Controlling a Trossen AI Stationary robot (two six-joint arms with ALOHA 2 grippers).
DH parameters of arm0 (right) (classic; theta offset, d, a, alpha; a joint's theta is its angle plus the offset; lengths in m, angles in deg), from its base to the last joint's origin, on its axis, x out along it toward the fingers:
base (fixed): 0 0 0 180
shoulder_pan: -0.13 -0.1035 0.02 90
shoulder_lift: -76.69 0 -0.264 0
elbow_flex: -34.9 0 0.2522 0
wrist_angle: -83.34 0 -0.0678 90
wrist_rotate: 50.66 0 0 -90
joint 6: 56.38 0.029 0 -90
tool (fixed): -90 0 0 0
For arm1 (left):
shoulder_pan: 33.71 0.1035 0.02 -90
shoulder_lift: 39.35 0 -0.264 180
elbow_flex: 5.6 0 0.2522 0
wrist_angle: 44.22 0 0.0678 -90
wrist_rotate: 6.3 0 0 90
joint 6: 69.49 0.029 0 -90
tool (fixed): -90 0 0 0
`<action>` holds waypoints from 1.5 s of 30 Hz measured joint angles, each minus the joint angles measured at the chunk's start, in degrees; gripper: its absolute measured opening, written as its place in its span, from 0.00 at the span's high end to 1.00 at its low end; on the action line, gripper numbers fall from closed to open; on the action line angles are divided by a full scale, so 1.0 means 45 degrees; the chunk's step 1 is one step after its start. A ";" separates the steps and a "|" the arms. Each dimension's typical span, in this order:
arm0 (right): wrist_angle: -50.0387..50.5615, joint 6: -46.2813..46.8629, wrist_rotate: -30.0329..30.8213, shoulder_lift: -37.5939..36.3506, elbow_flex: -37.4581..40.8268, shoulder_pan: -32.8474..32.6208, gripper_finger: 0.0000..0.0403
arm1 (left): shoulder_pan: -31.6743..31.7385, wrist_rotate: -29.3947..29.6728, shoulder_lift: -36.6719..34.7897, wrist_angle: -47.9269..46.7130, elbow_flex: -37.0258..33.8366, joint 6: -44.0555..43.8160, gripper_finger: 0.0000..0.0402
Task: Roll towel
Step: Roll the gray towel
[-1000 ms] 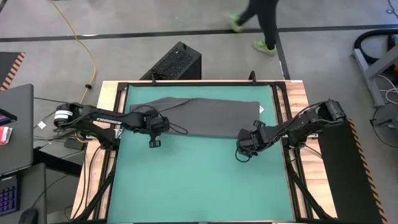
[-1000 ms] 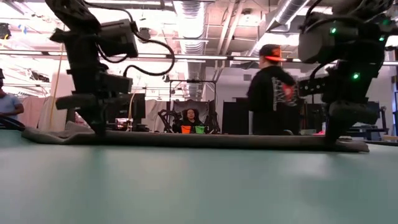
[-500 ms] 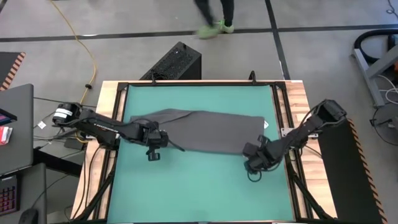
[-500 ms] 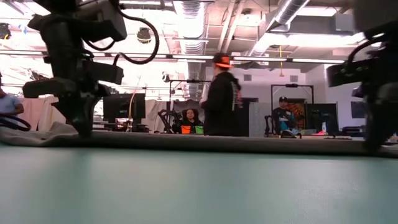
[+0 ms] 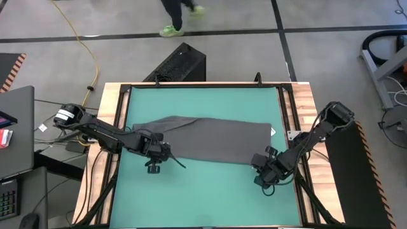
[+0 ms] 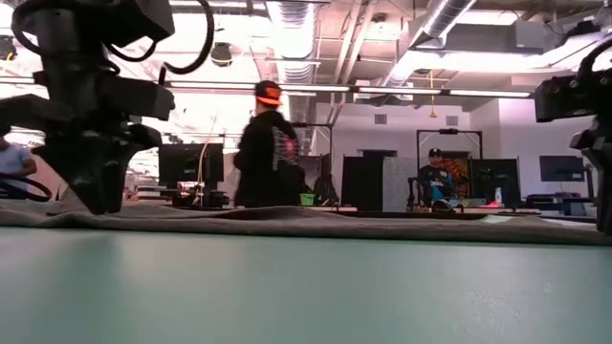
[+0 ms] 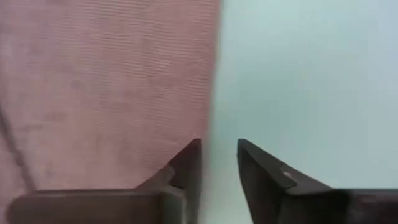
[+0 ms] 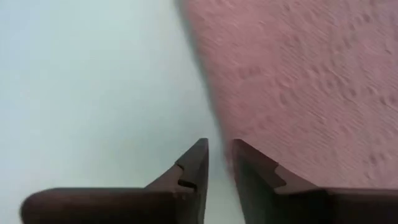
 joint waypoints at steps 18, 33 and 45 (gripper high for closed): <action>-0.2149 -0.5559 0.2597 0.0016 -0.1381 0.1282 0.47 | -0.0257 0.2160 -0.0010 0.5466 0.0015 0.2889 0.54; 0.2318 -0.2704 0.3063 0.0026 -0.1379 0.0567 0.51 | -0.0187 0.3546 0.0218 0.4347 0.0011 -0.0684 0.57; 0.1470 -0.3482 0.4845 0.0026 -0.1379 0.0543 0.51 | -0.1560 0.6147 -0.0029 -0.1825 0.0015 -0.6776 0.98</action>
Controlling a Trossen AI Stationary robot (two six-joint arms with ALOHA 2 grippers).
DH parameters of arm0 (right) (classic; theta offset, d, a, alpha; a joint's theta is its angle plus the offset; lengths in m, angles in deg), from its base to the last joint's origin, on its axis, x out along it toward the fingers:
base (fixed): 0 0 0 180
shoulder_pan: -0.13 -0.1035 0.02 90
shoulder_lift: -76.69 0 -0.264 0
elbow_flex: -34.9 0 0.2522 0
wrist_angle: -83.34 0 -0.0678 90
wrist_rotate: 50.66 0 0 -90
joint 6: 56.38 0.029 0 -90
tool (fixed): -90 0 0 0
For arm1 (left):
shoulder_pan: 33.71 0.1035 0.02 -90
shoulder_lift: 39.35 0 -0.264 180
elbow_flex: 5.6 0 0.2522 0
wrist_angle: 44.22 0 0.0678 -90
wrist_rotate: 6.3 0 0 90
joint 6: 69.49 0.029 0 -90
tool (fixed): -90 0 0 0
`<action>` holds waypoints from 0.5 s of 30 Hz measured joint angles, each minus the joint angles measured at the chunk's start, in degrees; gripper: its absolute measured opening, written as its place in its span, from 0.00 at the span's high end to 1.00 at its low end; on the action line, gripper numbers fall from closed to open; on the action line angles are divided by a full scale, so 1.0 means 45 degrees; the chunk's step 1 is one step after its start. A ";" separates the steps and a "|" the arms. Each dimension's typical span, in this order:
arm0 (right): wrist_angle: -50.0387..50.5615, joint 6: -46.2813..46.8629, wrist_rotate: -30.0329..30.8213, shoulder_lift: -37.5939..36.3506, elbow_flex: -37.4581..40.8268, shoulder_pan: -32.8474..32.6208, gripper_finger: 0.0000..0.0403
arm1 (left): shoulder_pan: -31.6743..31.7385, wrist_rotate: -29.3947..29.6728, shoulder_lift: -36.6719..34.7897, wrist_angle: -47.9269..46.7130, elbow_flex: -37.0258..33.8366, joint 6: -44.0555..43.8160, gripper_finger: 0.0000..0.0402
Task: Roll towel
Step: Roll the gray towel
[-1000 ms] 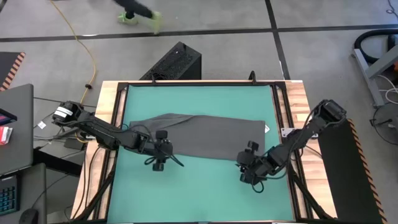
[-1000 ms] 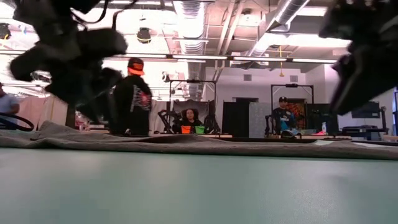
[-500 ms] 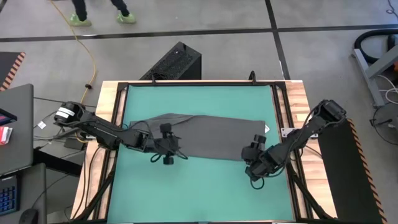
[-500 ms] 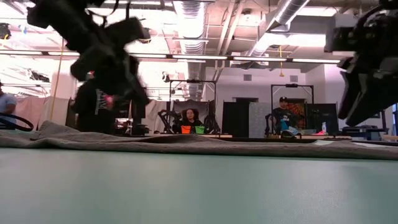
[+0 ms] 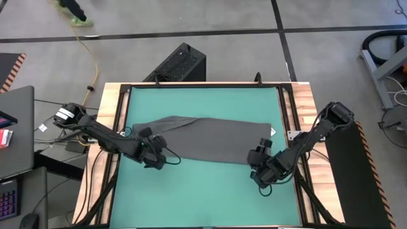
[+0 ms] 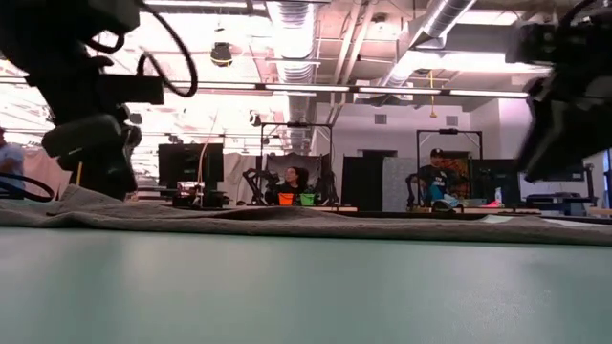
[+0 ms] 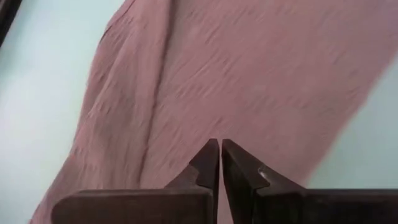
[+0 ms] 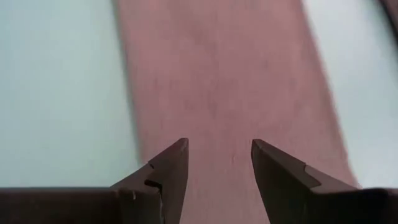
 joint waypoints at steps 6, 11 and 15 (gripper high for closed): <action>-0.4182 -0.4153 0.0836 0.0350 0.0000 0.2323 0.51 | -0.0479 -0.0432 0.0000 -0.1445 0.0000 -0.1396 1.00; -1.1241 -1.0649 -0.1197 0.1517 -0.0009 0.4950 0.51 | -0.1187 -0.0569 0.0005 -0.1430 -0.0005 -0.1666 1.00; -1.5136 -1.3949 -0.4228 0.2839 -0.0867 0.6898 0.51 | -0.1844 -0.0628 0.0005 -0.1730 -0.0005 -0.2099 1.00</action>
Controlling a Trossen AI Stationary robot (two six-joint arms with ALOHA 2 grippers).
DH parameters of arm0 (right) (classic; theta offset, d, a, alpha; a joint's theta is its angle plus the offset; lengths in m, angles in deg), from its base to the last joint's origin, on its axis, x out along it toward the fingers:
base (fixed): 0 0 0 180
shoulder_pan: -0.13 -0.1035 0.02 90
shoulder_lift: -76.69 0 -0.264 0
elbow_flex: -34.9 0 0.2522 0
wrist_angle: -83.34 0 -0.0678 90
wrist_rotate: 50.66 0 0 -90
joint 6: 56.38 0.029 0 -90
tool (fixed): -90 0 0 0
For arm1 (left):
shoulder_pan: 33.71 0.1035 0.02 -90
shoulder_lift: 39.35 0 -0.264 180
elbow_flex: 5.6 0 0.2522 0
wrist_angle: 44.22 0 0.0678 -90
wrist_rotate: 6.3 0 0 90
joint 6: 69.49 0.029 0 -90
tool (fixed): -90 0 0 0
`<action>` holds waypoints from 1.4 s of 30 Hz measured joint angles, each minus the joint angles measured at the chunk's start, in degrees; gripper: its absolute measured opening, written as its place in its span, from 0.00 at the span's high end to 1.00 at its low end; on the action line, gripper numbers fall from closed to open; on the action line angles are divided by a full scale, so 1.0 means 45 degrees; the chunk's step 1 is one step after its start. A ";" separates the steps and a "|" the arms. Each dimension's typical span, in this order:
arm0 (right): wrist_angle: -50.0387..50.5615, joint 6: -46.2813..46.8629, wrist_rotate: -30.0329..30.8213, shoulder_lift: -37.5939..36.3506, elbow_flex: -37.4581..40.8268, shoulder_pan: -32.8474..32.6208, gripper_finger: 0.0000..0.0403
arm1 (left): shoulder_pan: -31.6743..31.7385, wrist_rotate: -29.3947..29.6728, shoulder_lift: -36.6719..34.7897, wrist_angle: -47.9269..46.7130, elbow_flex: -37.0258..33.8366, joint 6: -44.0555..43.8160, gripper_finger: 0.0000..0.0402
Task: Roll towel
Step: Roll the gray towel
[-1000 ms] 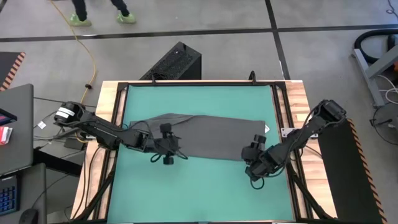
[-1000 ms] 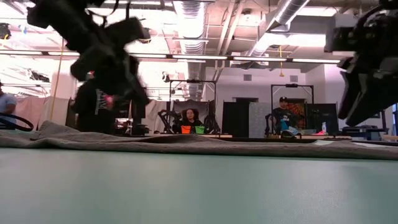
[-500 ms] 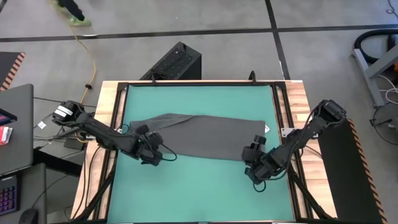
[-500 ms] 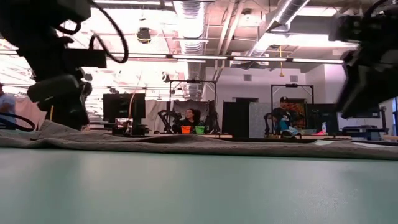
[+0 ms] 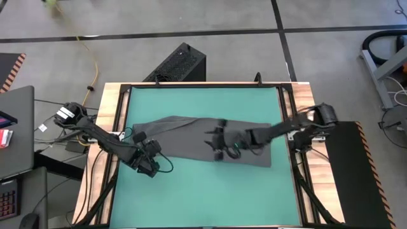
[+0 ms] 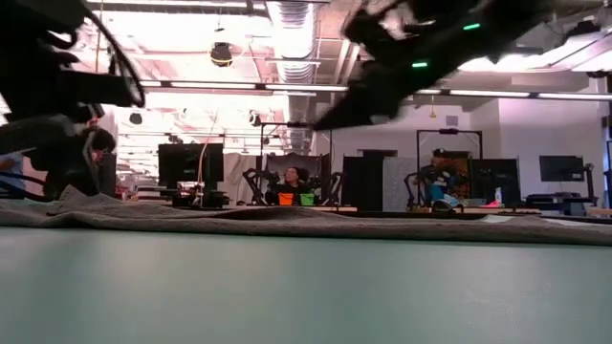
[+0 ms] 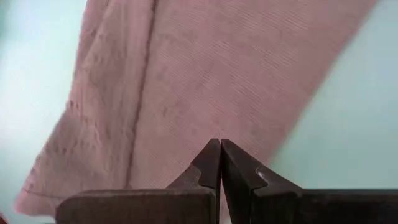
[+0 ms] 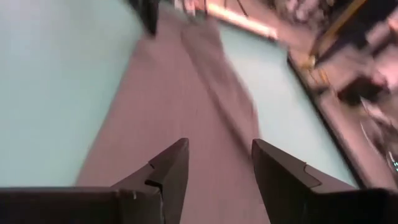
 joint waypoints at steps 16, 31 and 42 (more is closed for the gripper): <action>0.5870 -0.4948 -0.5203 0.8415 -1.2119 0.2030 0.53 | -0.2138 0.1848 -0.1160 -0.2379 -0.0670 -0.3545 1.00; 0.6781 -0.5189 -0.6002 1.2878 -1.8944 0.2154 0.53 | -0.2424 0.1197 -0.2443 -0.1880 -0.2731 -0.5240 1.00; 0.6816 -0.5169 -0.5244 1.3505 -1.8940 0.2434 0.53 | -0.1528 0.0594 -0.2346 -0.0806 -0.3584 -0.4609 1.00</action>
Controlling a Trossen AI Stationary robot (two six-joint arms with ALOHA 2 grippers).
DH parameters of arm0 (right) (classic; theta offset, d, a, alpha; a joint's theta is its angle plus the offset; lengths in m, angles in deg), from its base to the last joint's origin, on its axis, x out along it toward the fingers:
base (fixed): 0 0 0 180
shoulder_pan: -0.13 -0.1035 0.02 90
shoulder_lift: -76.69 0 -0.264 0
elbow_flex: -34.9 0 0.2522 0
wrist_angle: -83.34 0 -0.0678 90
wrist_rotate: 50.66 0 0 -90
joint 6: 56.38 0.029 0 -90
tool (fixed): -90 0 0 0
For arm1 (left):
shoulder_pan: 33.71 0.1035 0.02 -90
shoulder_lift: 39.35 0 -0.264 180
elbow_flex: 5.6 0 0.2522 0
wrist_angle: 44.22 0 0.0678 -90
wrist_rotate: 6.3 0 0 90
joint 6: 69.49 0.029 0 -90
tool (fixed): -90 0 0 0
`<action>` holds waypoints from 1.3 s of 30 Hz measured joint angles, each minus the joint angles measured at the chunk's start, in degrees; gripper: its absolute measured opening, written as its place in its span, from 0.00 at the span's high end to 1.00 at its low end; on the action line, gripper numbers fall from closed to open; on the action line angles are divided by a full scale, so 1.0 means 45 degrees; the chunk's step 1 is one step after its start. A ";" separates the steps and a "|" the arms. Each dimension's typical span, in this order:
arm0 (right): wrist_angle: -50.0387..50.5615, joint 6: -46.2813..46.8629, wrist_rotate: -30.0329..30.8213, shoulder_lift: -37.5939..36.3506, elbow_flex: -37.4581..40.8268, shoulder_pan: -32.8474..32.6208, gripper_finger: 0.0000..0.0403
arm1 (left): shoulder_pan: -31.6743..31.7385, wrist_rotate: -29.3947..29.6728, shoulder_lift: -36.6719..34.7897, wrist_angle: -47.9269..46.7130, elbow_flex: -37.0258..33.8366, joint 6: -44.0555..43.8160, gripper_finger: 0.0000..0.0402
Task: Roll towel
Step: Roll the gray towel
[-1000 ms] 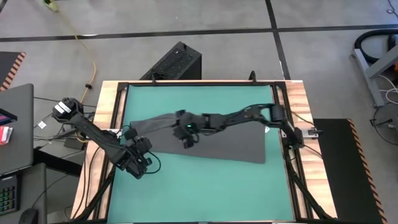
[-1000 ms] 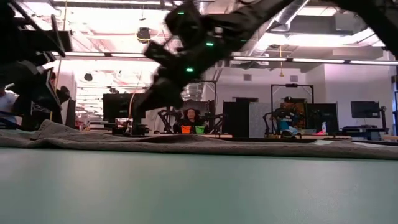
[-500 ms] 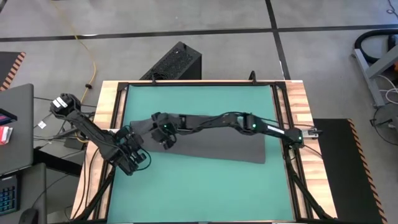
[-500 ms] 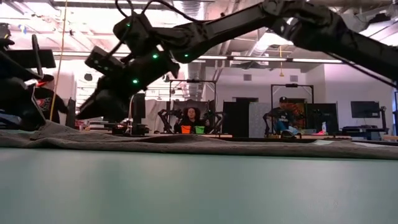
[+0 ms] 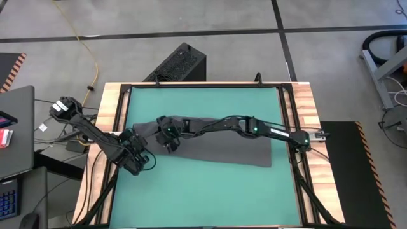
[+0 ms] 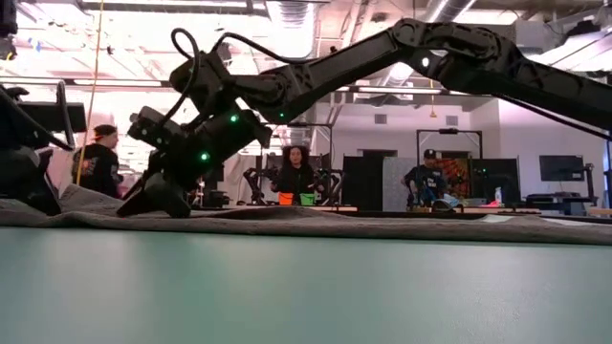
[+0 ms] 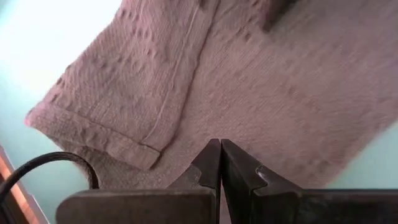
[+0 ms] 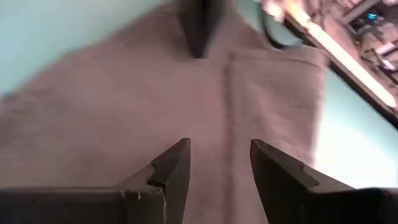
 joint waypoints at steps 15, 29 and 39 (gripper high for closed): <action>0.0213 0.0801 0.3238 -0.0019 -0.0005 0.0420 0.54 | 0.0309 -0.0282 0.0000 0.0344 -0.0229 0.0375 1.00; 0.0523 0.2558 0.3505 -0.1137 -0.0107 0.0562 0.57 | 0.0304 -0.0484 0.0000 0.0361 -0.0229 0.0662 1.00; -0.0258 0.2397 -0.1176 -0.0792 -0.0005 0.0775 0.67 | 0.0304 -0.0590 -0.0003 0.0393 -0.0229 0.0820 1.00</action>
